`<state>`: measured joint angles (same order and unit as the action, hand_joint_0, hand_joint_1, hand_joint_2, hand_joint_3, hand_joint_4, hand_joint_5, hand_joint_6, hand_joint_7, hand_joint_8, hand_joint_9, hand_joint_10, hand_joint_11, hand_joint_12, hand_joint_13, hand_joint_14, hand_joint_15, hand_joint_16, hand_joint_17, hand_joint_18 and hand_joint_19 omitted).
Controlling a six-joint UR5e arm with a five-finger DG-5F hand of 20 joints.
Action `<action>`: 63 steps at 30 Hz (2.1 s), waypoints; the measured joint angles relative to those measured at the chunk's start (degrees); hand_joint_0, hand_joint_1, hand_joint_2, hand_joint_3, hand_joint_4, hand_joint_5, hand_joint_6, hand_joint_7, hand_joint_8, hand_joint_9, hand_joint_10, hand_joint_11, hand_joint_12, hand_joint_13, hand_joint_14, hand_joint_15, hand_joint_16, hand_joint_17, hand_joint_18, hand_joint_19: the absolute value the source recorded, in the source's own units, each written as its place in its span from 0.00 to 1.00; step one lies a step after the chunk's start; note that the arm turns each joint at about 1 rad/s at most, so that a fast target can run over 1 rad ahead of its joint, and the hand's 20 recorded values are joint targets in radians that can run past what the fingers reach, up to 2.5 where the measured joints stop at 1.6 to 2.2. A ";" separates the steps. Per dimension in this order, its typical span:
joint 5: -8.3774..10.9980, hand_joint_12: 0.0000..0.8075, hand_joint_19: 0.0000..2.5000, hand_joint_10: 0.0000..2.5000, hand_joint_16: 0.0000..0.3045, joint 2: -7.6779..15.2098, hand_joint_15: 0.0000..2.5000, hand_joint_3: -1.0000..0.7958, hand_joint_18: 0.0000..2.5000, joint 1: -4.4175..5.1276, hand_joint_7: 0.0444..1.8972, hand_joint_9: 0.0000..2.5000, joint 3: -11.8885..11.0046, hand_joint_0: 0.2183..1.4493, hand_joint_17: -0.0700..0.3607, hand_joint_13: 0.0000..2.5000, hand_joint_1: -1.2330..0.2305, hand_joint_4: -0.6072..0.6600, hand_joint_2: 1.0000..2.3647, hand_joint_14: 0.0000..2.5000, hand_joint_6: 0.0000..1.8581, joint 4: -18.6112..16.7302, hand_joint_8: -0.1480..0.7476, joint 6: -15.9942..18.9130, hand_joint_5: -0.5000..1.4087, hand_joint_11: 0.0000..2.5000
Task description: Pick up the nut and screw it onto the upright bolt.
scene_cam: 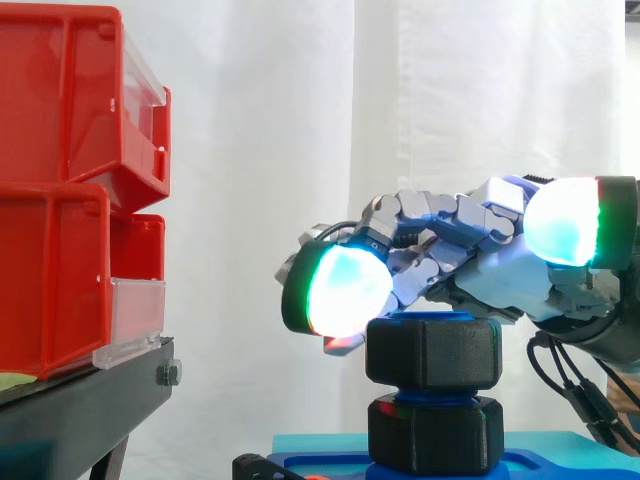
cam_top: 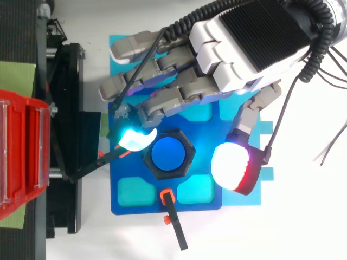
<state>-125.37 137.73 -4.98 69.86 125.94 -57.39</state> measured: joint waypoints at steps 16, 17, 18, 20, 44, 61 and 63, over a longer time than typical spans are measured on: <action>-0.62 0.26 0.02 0.00 0.08 -0.04 0.00 0.28 0.14 -0.66 0.68 0.45 0.03 0.25 0.29 0.26 0.77 0.63 0.00 0.00 0.27 -0.29 0.40 -0.14 0.30 0.00; -0.78 0.26 0.02 0.00 0.08 -0.04 0.00 0.28 0.14 -0.78 0.68 0.45 0.03 0.25 0.29 0.26 0.77 0.63 0.00 0.00 0.27 -0.37 0.40 -0.12 0.30 0.00; -0.98 0.26 0.02 0.00 0.08 -0.03 0.00 0.28 0.14 -0.93 0.68 0.46 0.03 0.25 0.29 0.26 0.77 0.63 0.00 0.00 0.27 -0.49 0.40 -0.10 0.30 0.00; -1.21 0.26 0.03 0.00 0.08 -0.04 0.00 0.28 0.15 -1.15 0.69 0.47 -0.01 0.25 0.29 0.27 0.77 0.63 0.00 0.00 0.27 -0.77 0.39 -0.02 0.30 0.00; -4.87 0.27 0.03 0.00 0.08 -0.07 0.00 0.28 0.15 -3.07 0.56 0.46 -4.19 0.24 0.29 0.26 0.77 0.65 0.00 0.00 0.27 -1.00 0.40 3.00 0.25 0.00; -3.81 0.29 0.02 0.00 0.09 0.00 0.00 0.28 0.12 -0.72 0.42 0.41 -4.15 0.24 0.30 0.23 0.77 0.66 0.00 0.00 0.27 -3.51 0.37 2.84 0.23 0.00; -3.31 0.30 0.02 0.00 0.09 0.00 0.00 0.28 0.12 -0.43 0.41 0.40 -3.85 0.24 0.31 0.23 0.77 0.65 0.00 0.00 0.27 -3.49 0.38 2.44 0.23 0.00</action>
<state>-128.68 137.72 -5.41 66.01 122.45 -54.96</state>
